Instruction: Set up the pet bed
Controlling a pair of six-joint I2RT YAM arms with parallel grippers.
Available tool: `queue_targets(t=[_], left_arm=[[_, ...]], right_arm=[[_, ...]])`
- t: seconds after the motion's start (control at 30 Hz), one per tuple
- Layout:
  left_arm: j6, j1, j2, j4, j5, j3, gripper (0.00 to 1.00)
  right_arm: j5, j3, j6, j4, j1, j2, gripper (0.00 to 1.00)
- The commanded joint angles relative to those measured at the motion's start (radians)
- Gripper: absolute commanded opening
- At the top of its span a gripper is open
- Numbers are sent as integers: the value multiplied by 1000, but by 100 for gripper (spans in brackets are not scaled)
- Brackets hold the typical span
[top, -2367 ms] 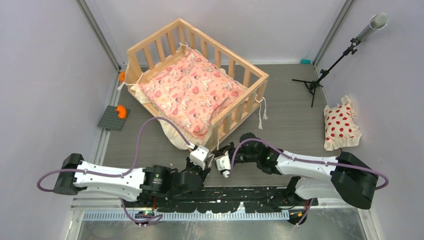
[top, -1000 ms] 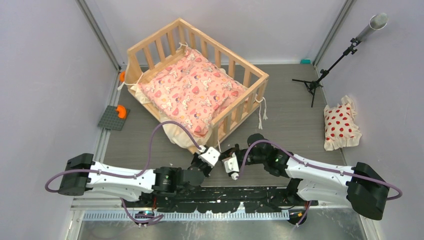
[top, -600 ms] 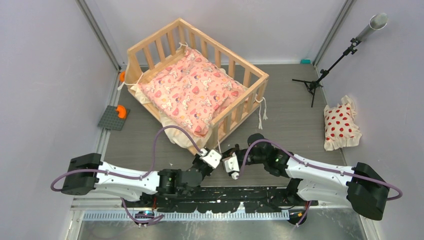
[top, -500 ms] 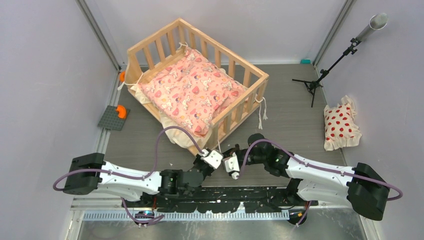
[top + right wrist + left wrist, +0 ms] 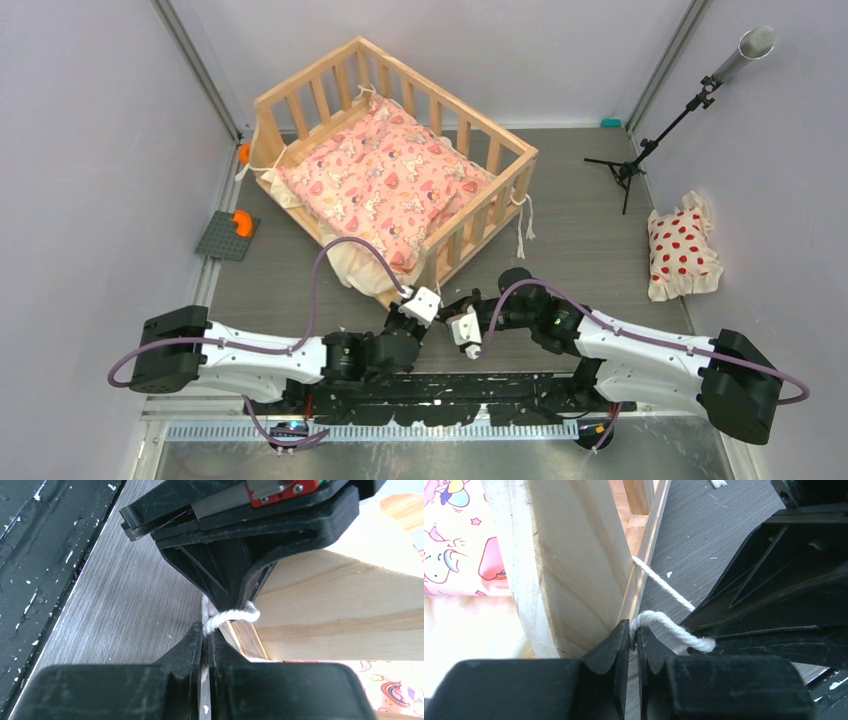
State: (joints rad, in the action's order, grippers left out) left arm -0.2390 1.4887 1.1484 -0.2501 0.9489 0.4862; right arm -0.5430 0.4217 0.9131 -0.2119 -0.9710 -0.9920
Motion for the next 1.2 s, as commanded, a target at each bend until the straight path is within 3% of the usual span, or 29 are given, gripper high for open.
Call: queue_targets(t=[0.0, 0.2, 0.37, 1.17], left_arm=[[-96, -3, -33, 119, -6, 61, 15], [-126, -3, -45, 214, -32, 106, 29], [-142, -3, -75, 273, -53, 117, 34], [-145, -3, -265, 460, -152, 105, 36]], right_arm=[[-77, -10, -36, 31, -7, 27, 1], [-77, -9, -36, 30, -6, 24, 1], [-75, -9, -35, 30, -8, 22, 1], [-75, 5, -39, 31, -7, 1, 1]])
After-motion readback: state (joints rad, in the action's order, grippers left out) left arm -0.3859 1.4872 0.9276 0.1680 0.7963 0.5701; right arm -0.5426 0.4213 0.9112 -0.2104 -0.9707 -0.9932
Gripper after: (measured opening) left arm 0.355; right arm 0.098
